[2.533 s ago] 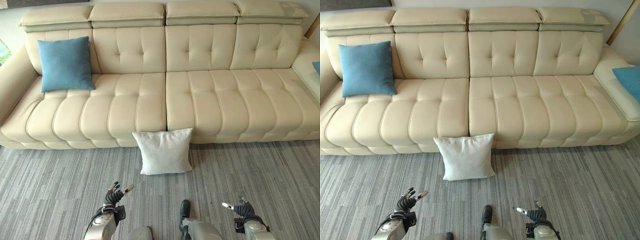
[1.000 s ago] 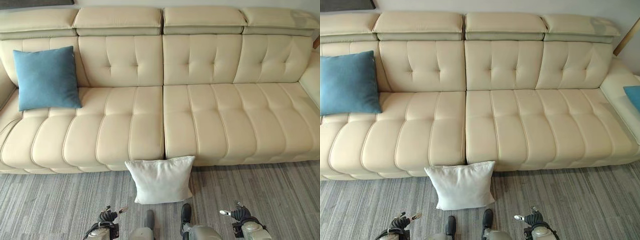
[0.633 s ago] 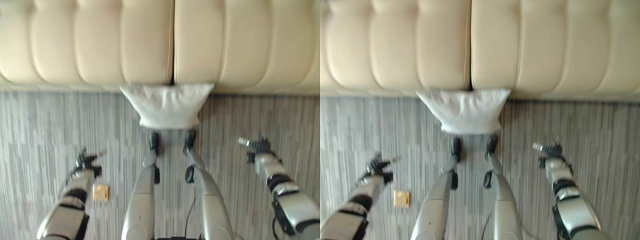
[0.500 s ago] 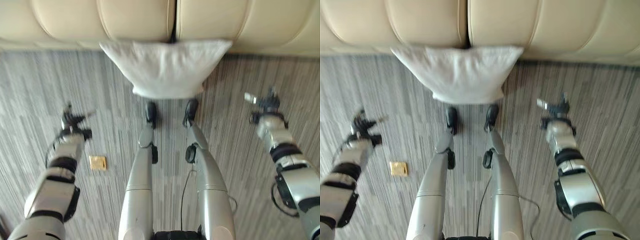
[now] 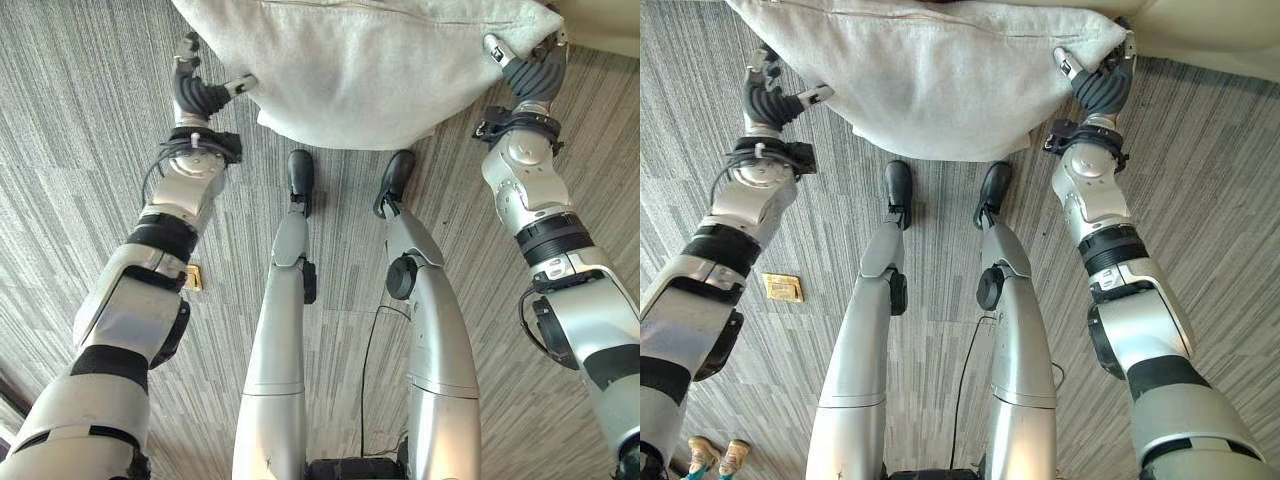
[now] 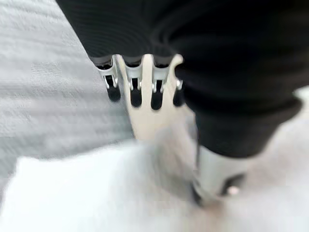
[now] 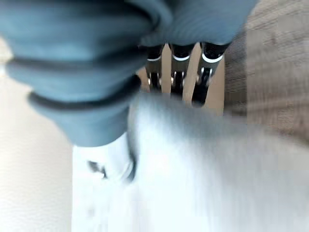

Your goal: Pick up all the scattered cushions and arrange them neatly on the sofa.

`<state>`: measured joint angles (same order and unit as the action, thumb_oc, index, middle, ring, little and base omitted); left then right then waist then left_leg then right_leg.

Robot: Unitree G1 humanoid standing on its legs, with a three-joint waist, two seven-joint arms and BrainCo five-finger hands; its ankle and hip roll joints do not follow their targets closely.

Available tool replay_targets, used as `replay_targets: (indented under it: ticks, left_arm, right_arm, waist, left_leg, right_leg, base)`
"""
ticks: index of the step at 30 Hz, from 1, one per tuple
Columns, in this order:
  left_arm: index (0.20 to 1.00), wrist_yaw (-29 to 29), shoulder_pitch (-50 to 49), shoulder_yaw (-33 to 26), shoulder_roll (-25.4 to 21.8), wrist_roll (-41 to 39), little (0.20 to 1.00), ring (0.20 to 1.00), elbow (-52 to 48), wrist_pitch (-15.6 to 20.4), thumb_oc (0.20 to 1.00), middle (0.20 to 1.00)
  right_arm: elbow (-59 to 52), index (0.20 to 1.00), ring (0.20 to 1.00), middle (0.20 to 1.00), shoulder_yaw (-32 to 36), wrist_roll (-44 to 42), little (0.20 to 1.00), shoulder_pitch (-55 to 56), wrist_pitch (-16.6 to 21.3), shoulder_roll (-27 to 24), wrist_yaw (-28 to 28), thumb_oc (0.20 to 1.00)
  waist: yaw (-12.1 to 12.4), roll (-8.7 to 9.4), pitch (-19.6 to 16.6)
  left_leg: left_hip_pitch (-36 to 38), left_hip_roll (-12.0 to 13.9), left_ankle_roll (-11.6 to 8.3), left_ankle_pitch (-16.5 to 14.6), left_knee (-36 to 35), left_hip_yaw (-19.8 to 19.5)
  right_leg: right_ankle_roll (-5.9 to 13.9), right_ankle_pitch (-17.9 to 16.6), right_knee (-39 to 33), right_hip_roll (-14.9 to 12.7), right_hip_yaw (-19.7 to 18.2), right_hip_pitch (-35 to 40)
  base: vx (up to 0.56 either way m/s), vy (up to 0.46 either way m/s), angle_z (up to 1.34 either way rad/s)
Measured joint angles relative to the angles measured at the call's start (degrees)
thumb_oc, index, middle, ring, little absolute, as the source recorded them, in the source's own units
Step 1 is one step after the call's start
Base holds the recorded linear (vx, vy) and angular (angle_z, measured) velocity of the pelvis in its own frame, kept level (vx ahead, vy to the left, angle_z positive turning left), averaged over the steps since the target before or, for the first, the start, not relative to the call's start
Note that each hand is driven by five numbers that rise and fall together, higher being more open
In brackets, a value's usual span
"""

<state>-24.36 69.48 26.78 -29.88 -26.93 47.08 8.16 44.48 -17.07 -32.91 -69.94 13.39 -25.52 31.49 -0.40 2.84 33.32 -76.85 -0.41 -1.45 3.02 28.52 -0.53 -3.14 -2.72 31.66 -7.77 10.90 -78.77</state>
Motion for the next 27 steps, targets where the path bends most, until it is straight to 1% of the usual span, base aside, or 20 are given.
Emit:
replay_targets:
  ticks: [1,2,5,8,10,11,12,13,14,15,16,17,18,20,21,22,23,24,26,27]
  left_arm:
    - [0.200,-0.17,0.91,-0.19,2.06,-1.97,0.200,0.200,0.13,0.01,0.200,0.200]
    - [0.200,-0.18,0.83,-0.64,2.59,-2.54,0.200,0.200,0.13,0.00,0.200,0.200]
    - [0.200,-0.02,-0.58,-2.83,6.25,-8.66,0.200,0.200,-0.11,0.41,0.200,0.200]
    - [0.200,0.47,-3.26,-3.34,7.15,-12.64,0.200,0.200,-2.23,0.45,0.200,0.200]
    - [0.200,1.53,-7.75,-3.45,7.69,-13.50,0.200,0.200,-5.80,0.45,0.200,0.200]
    - [0.200,1.98,-10.99,-4.40,8.03,-14.26,0.200,0.200,-8.49,0.34,0.200,0.200]
    - [0.200,2.03,-13.39,-4.77,8.43,-14.72,0.200,0.200,-9.99,0.42,0.200,0.200]
    - [0.200,2.30,-15.82,-4.90,8.98,-14.73,0.200,0.200,-11.16,0.63,0.200,0.200]
    - [0.200,2.70,-20.50,-6.01,9.21,-14.67,0.200,0.200,-16.59,0.67,0.200,0.200]
    - [0.200,3.34,-22.20,-6.26,9.29,-14.67,0.200,0.200,-18.21,0.75,0.200,0.200]
    - [0.200,3.93,-25.12,-6.63,9.76,-14.60,0.200,0.200,-19.85,0.82,0.200,0.200]
    - [0.200,4.16,-27.14,-6.95,9.69,-14.53,0.200,0.200,-21.36,0.89,0.200,0.200]
    - [0.200,4.62,-29.99,-7.99,9.69,-14.15,0.200,0.200,-24.87,1.20,0.200,0.200]
    - [0.200,5.65,-35.50,-10.68,11.22,-14.12,0.200,0.200,-26.61,1.16,0.200,0.200]
    - [0.200,6.24,-39.60,-10.75,11.99,-14.05,0.200,0.200,-26.65,1.72,0.200,0.200]
    - [0.200,6.51,-41.46,-10.92,12.46,-13.91,0.200,0.200,-26.89,1.93,0.200,0.200]
    - [0.200,6.80,-44.26,-11.89,12.58,-12.78,0.200,0.200,-28.71,1.94,0.200,0.200]
    - [0.200,7.02,-46.73,-11.84,12.49,-12.36,0.200,0.200,-29.94,1.89,0.200,0.200]
    - [0.200,7.95,-49.70,-11.57,12.64,-12.32,0.200,0.200,-30.38,1.91,0.200,0.200]
    - [0.200,8.53,-51.70,-12.84,12.58,-12.24,0.200,0.200,-31.90,1.31,0.200,0.200]
  right_arm:
    - [0.00,0.200,0.200,0.200,-0.14,-0.84,0.200,-0.23,0.04,1.09,-0.91,0.200]
    - [0.02,0.200,0.200,0.200,-0.13,-1.12,0.200,-0.14,0.08,1.51,-1.14,0.200]
    - [-0.01,0.200,0.200,0.200,0.96,-3.42,0.200,0.86,0.48,3.78,-2.04,0.200]
    - [-0.25,0.200,0.200,0.200,1.95,-4.58,0.200,2.44,0.53,4.93,-2.35,0.200]
    - [-2.59,0.200,0.200,0.200,2.30,-5.47,0.200,6.07,1.04,5.35,-2.93,0.200]
    - [-4.90,0.200,0.200,0.200,2.73,-5.58,0.200,8.86,1.49,5.61,-3.74,0.200]
    - [-6.56,0.200,0.200,0.200,2.97,-5.70,0.200,11.27,1.96,5.88,-4.23,0.200]
    - [-8.02,0.200,0.200,0.200,3.10,-5.82,0.200,14.03,2.71,5.98,-4.79,0.200]
    - [-13.63,0.200,0.200,0.200,4.09,-5.91,0.200,18.65,3.04,5.83,-5.66,0.200]
    - [-15.16,0.200,0.200,0.200,4.21,-5.91,0.200,20.45,3.76,5.84,-6.22,0.200]
    - [-16.99,0.200,0.200,0.200,4.21,-5.90,0.200,23.78,4.39,6.12,-6.97,0.200]
    - [-18.69,0.200,0.200,0.200,4.25,-5.91,0.200,26.22,4.52,6.20,-7.30,0.200]
    - [-22.88,0.200,0.200,0.200,4.43,-5.84,0.200,29.40,4.88,5.90,-8.36,0.200]
    - [-24.84,0.200,0.200,0.200,4.12,-5.69,0.200,34.13,4.09,7.10,-10.39,0.200]
    - [-25.16,0.200,0.200,0.200,3.24,-4.69,0.200,38.08,4.05,8.04,-11.76,0.200]
    - [-25.51,0.200,0.200,0.200,2.94,-3.94,0.200,40.63,4.04,8.09,-12.37,0.200]
    - [-27.45,0.200,0.200,0.200,2.86,-2.89,0.200,43.19,3.36,8.32,-13.44,0.200]
    - [-28.98,0.200,0.200,0.200,2.84,-1.84,0.200,46.33,2.41,8.13,-14.31,0.200]
    - [-29.31,0.200,0.200,0.200,2.39,-1.45,0.200,49.40,1.84,8.38,-15.34,0.200]
    - [-30.54,0.200,0.200,0.200,3.10,-1.35,0.200,51.49,0.51,8.29,-16.04,0.200]
  waist:
    - [-0.10,0.00,0.00]
    - [-0.09,0.00,0.00]
    - [0.35,0.00,0.00]
    - [0.49,0.00,0.00]
    - [0.01,0.03,-0.04]
    - [-0.52,0.05,-0.03]
    - [-0.78,0.08,-0.66]
    - [-1.05,0.11,-2.59]
    - [-1.20,0.12,-2.85]
    - [-1.33,0.12,-2.86]
    - [-1.78,0.13,-5.64]
    - [-1.97,0.18,-6.89]
    - [-1.96,0.28,-7.02]
    - [-1.96,0.32,-7.01]
    - [-1.76,0.08,-9.17]
    - [-1.96,0.18,-10.50]
    - [-1.65,0.14,-11.01]
    - [-1.52,0.14,-11.01]
    - [-1.46,0.06,-12.05]
    - [-1.51,0.06,-12.42]
  left_leg:
    - [-0.52,0.13,0.01,0.01,0.42,0.01]
    - [-0.55,0.19,0.02,0.02,0.40,-0.03]
    - [0.23,0.31,-0.09,0.30,0.14,0.11]
    - [2.52,0.40,0.63,0.86,-0.70,0.52]
    - [6.92,0.22,1.09,1.19,-3.37,1.23]
    - [10.26,0.17,1.22,1.31,-5.01,1.58]
    - [12.03,0.12,1.33,1.49,-6.27,1.67]
    - [12.42,0.06,1.42,1.60,-6.57,1.93]
    - [15.67,0.00,1.78,1.82,-8.31,2.60]
    - [17.42,-0.04,1.79,1.80,-8.85,2.72]
    - [17.85,-0.14,1.83,1.66,-9.40,2.69]
    - [18.29,-0.22,1.83,1.66,-9.95,2.66]
    - [20.81,-0.20,1.82,1.85,-11.00,2.75]
    - [27.43,0.01,1.75,1.88,-13.43,2.96]
    - [30.57,-0.03,1.61,1.76,-14.60,2.95]
    - [31.80,0.22,1.38,1.55,-15.23,2.93]
    - [34.86,0.33,1.05,1.33,-16.55,2.81]
    - [38.62,0.42,0.96,1.60,-18.18,2.74]
    - [42.38,0.28,0.64,1.34,-19.24,2.79]
    - [45.60,0.60,0.20,1.19,-21.11,2.94]
  right_leg:
    - [0.01,-0.04,0.08,0.14,0.01,-0.38]
    - [0.03,-0.07,0.10,0.16,0.04,-0.43]
    - [0.33,-0.55,-0.59,0.43,-0.18,0.19]
    - [-0.09,-1.26,-1.72,0.52,-0.24,2.65]
    - [0.50,-1.89,-4.25,0.51,-0.69,6.79]
    - [0.58,-2.47,-6.29,0.61,-0.83,10.19]
    - [1.02,-2.85,-7.68,0.77,-0.95,11.90]
    - [1.23,-2.97,-8.29,0.81,-1.26,12.29]
    - [1.41,-3.43,-9.82,0.82,-1.44,15.29]
    - [1.35,-3.67,-10.35,0.85,-1.55,17.02]
    - [2.04,-3.30,-10.86,0.89,-1.58,17.41]
    - [2.12,-3.25,-11.37,0.94,-1.66,17.71]
    - [1.39,-4.13,-12.06,1.16,-1.78,20.02]
    - [1.33,-4.49,-14.75,1.70,-1.82,26.55]
    - [1.56,-4.38,-15.87,2.03,-1.68,29.58]
    - [2.00,-3.99,-16.20,2.13,-1.69,30.62]
    - [2.94,-3.22,-17.20,2.37,-1.82,33.58]
    - [2.93,-3.24,-18.43,2.52,-1.72,37.06]
    - [3.12,-2.90,-19.38,2.75,-1.68,40.72]
    - [3.29,-2.74,-20.50,2.81,-1.76,43.61]
  base:
    - [0.01,-0.004,-0.06]
    - [0.00,0.000,0.00]
    - [0.00,-0.002,-0.01]
    - [0.00,-0.002,-0.04]
    - [-0.01,0.003,-0.05]
    - [-0.04,-0.011,-0.07]
    - [-0.03,-0.011,-0.10]
    - [-0.04,-0.015,-0.11]
    - [-0.03,-0.013,-0.10]
    - [-0.04,-0.017,-0.08]
    - [-0.03,-0.013,-0.05]
    - [-0.03,-0.048,-0.05]
    - [-0.01,-0.044,-0.05]
    - [-0.06,-0.043,-0.11]
    - [0.02,-0.054,-0.13]
    - [0.14,-0.063,-0.09]
    - [0.11,-0.021,-0.03]
    - [0.12,-0.037,-0.02]
    - [0.17,-0.059,-0.04]
    - [0.18,-0.040,-0.07]
